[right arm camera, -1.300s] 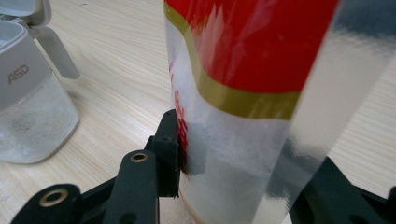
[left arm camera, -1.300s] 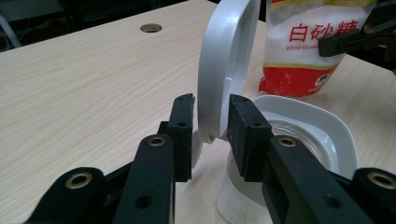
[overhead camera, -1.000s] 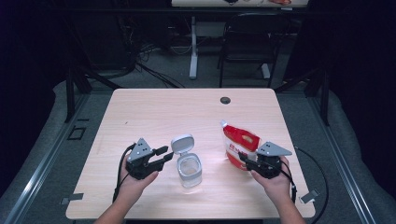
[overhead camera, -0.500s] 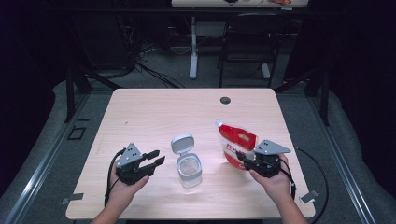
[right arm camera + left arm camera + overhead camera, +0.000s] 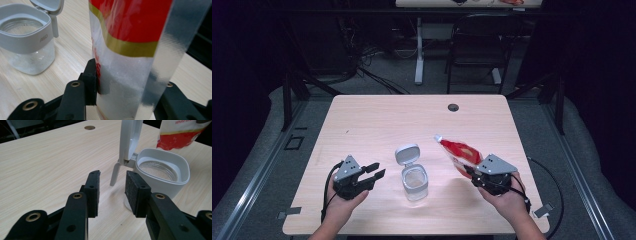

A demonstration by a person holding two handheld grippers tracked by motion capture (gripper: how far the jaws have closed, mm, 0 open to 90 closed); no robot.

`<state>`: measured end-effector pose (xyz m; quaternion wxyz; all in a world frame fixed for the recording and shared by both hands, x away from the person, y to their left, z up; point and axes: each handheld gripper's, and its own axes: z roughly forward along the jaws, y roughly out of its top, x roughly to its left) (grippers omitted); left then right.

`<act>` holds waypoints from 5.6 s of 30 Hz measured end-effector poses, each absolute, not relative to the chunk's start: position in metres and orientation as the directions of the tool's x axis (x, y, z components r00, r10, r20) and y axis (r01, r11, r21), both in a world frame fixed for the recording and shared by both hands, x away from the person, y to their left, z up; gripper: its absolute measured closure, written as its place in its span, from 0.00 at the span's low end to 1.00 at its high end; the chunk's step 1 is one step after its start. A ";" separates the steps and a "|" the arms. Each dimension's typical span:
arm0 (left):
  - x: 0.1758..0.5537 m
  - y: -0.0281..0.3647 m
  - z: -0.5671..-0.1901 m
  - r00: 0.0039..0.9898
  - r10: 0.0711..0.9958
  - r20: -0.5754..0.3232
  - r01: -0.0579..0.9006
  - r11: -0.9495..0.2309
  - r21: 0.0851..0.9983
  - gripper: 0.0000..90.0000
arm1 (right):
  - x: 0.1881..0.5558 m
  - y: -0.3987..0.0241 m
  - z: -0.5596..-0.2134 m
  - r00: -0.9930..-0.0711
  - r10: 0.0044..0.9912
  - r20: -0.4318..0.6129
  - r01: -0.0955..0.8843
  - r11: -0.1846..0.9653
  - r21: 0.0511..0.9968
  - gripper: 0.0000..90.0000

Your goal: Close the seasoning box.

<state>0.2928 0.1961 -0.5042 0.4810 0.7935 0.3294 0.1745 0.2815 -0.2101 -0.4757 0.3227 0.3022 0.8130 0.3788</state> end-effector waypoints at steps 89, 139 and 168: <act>0.292 0.189 -0.513 0.729 0.684 -0.035 0.365 -0.345 0.864 0.72 | 0.254 -0.161 -0.498 -0.344 0.325 -0.881 -0.034 0.933 0.357 0.66; 0.289 0.186 -0.511 0.736 0.676 -0.031 0.354 -0.345 0.869 0.71 | 0.246 -0.147 -0.488 -0.337 0.074 -0.938 -0.123 0.985 0.122 0.67; 0.289 0.185 -0.512 0.738 0.674 -0.027 0.352 -0.350 0.868 0.71 | 0.241 -0.138 -0.479 -0.351 -0.046 -0.935 -0.177 0.984 0.018 0.68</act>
